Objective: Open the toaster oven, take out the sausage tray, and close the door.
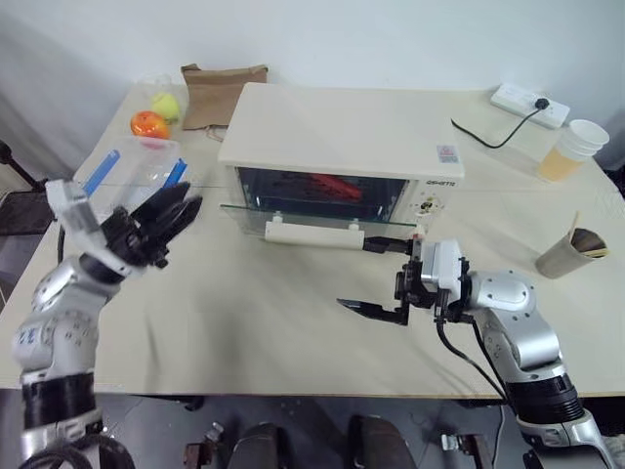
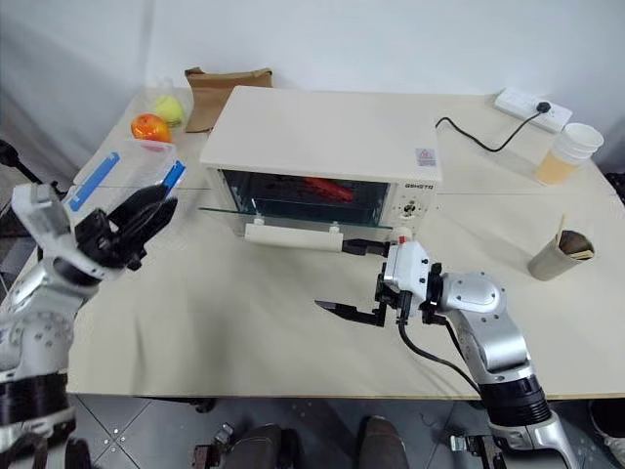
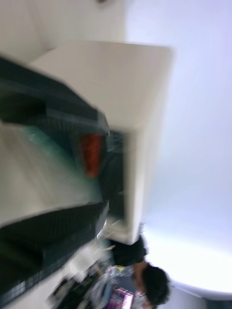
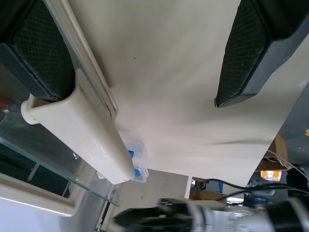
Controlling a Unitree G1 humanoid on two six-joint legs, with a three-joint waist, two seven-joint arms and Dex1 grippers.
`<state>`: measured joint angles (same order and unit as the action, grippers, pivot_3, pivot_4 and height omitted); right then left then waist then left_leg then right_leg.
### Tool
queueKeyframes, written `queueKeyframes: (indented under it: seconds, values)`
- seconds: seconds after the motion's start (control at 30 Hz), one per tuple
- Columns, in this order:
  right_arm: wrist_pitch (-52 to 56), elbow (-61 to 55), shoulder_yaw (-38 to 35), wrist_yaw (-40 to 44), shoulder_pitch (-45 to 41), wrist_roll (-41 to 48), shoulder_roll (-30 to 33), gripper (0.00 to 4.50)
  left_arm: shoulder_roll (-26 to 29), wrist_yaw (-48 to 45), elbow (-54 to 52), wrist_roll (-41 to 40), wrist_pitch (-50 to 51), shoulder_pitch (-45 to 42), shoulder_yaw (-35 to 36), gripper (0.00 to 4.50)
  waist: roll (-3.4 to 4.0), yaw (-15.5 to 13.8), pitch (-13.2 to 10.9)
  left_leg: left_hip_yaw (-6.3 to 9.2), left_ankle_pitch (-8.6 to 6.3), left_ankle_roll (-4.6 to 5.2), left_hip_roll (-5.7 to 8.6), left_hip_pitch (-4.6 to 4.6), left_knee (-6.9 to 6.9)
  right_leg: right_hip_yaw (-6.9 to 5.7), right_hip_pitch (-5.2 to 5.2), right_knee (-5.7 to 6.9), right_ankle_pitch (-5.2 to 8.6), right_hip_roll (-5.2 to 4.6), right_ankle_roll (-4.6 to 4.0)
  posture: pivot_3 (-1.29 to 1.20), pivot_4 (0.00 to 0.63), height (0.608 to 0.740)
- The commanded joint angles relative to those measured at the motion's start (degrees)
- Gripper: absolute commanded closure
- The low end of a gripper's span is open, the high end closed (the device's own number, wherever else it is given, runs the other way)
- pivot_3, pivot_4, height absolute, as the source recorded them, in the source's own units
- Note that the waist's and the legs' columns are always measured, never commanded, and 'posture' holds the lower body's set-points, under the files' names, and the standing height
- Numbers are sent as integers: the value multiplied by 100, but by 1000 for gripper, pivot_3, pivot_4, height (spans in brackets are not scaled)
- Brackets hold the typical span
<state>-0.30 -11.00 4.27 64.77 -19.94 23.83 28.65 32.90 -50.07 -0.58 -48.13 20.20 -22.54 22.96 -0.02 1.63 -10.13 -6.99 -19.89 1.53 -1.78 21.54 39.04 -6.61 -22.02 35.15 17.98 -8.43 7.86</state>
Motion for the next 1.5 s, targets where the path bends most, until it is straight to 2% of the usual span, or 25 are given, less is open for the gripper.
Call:
queueKeyframes:
  seconds: [0.03,0.13,0.37,0.57,0.63,0.9,1.07,1.23,1.3,1.4,1.5]
  values:
    - [-248,-234,22,68,-56,51,-19,0,-60,-147,502,363,-239,-468,-276,3577,-3,-1,-2,0,0,0,0,0,-2,-5,0,-1,0,0,0,0,150,740]
    - [-279,-225,25,52,-48,21,-14,0,-150,-238,946,656,-390,-807,-516,4481,-5,0,-3,1,0,0,-2,0,-2,-19,-1,0,0,3,0,0,150,740]
    - [-322,-236,15,35,-15,-28,-1,0,-307,-483,1392,1045,-568,-1131,-841,4481,-17,-2,-10,1,0,0,-1,1,2,-22,-1,3,0,3,0,0,150,740]
    - [-349,-433,-291,-91,438,-48,283,0,-295,-1146,1464,1115,-252,-1116,-1281,4481,-22,-55,-13,8,1,-1,1,1,5,-26,0,15,0,1,1,0,150,740]
    - [-334,-541,-499,-144,744,-14,465,0,-241,-1266,1455,1150,-197,-1067,-1323,4481,-23,-104,-14,7,1,0,3,1,9,-25,2,14,-1,-2,2,0,150,740]
    - [-655,-506,-2093,-290,2786,-78,1140,0,-51,-1847,1358,1734,-563,-580,-1797,4481,-25,-248,-15,0,1,1,3,0,12,-26,13,-8,-1,-1,3,0,150,740]
    - [-824,-470,-2613,-582,3017,-194,1246,0,-149,-1863,1390,2086,-962,-265,-1987,4481,-26,-228,-15,-12,10,6,0,-12,13,-18,24,-14,-1,0,2,0,150,740]
    - [-868,-675,-2292,-1190,2489,-712,1127,0,-247,-1763,1439,2365,-1399,-2,-2058,4481,-26,-149,-15,-13,17,3,-9,-28,13,-10,34,-8,0,-4,0,0,150,740]
    - [-680,-910,-1877,-1504,2160,-1023,1014,0,-283,-1706,1443,2451,-1638,85,-2016,4481,-26,-143,-15,-12,18,4,-17,-28,13,-9,33,-3,0,-9,0,0,150,740]
    - [141,-1365,-921,-2196,1537,-1948,728,0,-373,-1460,1393,2451,-1893,215,-1856,3922,-25,-134,-15,-10,19,4,-25,-30,13,-9,27,15,0,-11,0,0,150,740]
    - [455,-1525,-382,-2388,1080,-2128,453,0,-451,-1321,1166,2204,-1953,338,-1644,2973,-25,-155,-15,-8,20,2,-22,-18,16,-8,4,40,0,-17,-1,0,150,740]
